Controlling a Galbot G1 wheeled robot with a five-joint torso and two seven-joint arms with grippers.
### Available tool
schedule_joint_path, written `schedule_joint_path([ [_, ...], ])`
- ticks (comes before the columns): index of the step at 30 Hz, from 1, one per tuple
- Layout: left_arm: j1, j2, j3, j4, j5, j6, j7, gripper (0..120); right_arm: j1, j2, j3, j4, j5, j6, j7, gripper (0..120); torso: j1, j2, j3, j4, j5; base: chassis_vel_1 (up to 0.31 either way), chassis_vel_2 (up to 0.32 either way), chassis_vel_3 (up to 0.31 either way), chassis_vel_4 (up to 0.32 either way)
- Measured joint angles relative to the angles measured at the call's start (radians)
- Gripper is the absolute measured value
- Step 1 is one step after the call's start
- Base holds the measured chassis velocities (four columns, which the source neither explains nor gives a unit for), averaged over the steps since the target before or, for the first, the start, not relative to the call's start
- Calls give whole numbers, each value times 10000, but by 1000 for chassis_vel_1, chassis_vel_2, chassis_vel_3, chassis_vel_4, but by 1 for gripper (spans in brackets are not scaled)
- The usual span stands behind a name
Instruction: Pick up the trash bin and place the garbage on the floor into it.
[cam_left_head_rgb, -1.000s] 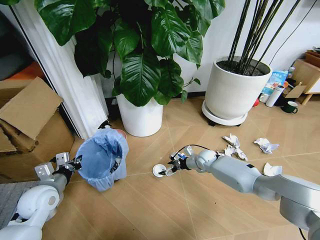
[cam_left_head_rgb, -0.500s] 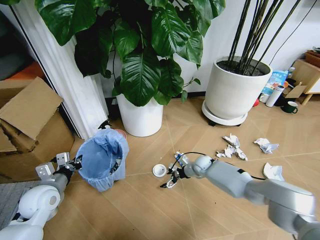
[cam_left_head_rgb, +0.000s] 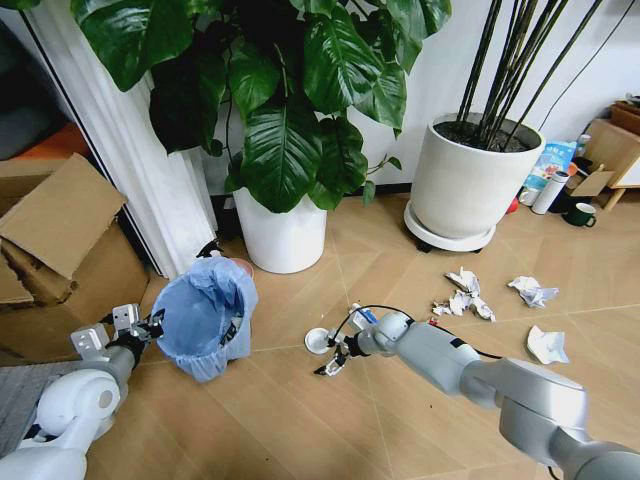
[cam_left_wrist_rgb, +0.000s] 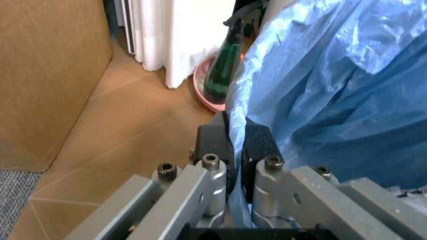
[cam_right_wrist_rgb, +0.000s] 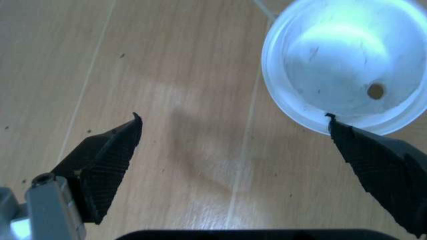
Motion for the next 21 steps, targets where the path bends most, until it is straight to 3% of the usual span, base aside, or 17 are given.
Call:
schedule_joint_path([
  [6, 29, 9, -25, 38, -3, -64, 78, 0, 102, 160, 47, -140, -13, 8, 42, 100, 0, 0, 0, 1, 1, 0, 0, 0, 0],
  [12, 31, 85, -85, 84, -39, -91, 119, 0, 303, -187, -302, 767, 563, -164, -59, 100, 0, 0, 0, 0, 1, 0, 0, 0, 0],
  [21, -41, 66, -61, 123, -44, -97, 128, 0, 528, 254, -335, 34, 589, -109, -72, 100, 0, 0, 0, 1, 1, 0, 0, 0, 0],
])
